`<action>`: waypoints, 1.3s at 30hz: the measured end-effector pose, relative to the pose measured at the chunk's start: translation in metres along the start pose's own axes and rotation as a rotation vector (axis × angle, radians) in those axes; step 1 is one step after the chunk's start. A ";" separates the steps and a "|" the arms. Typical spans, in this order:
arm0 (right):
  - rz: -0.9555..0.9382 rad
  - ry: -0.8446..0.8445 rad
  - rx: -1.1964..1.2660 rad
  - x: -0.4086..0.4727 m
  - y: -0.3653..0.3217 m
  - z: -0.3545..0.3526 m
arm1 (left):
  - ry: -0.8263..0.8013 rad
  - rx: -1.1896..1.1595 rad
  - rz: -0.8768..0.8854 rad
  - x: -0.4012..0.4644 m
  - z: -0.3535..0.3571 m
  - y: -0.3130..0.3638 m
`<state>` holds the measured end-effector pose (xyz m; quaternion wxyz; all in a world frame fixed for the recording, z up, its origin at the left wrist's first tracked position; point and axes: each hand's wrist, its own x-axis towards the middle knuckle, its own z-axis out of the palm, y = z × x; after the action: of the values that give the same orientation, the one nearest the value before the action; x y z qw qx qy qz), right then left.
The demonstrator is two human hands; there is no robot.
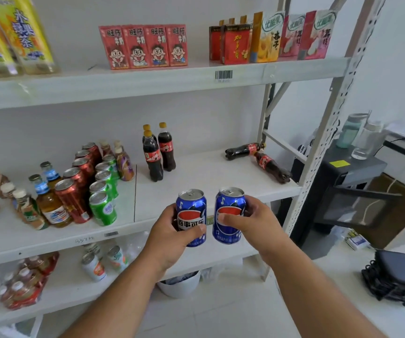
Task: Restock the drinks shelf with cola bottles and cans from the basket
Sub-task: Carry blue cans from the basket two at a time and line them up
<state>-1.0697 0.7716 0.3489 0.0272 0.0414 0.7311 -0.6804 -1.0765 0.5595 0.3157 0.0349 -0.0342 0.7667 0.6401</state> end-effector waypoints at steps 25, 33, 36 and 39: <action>0.066 -0.086 -0.091 0.269 0.051 -0.052 | 0.081 0.022 -0.076 0.242 0.058 -0.033; 0.063 -0.125 -0.175 0.343 0.071 -0.044 | 0.089 0.073 -0.085 0.304 0.064 -0.056; 0.043 -0.140 -0.229 0.367 0.085 -0.041 | 0.122 0.106 -0.070 0.325 0.066 -0.070; 0.031 -0.169 -0.241 0.390 0.094 -0.039 | 0.154 0.124 -0.060 0.347 0.069 -0.080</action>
<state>-1.4479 0.8260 0.2210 0.1040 -0.0080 0.8018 -0.5885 -1.4136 0.6105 0.1911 -0.0031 -0.1039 0.8039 0.5856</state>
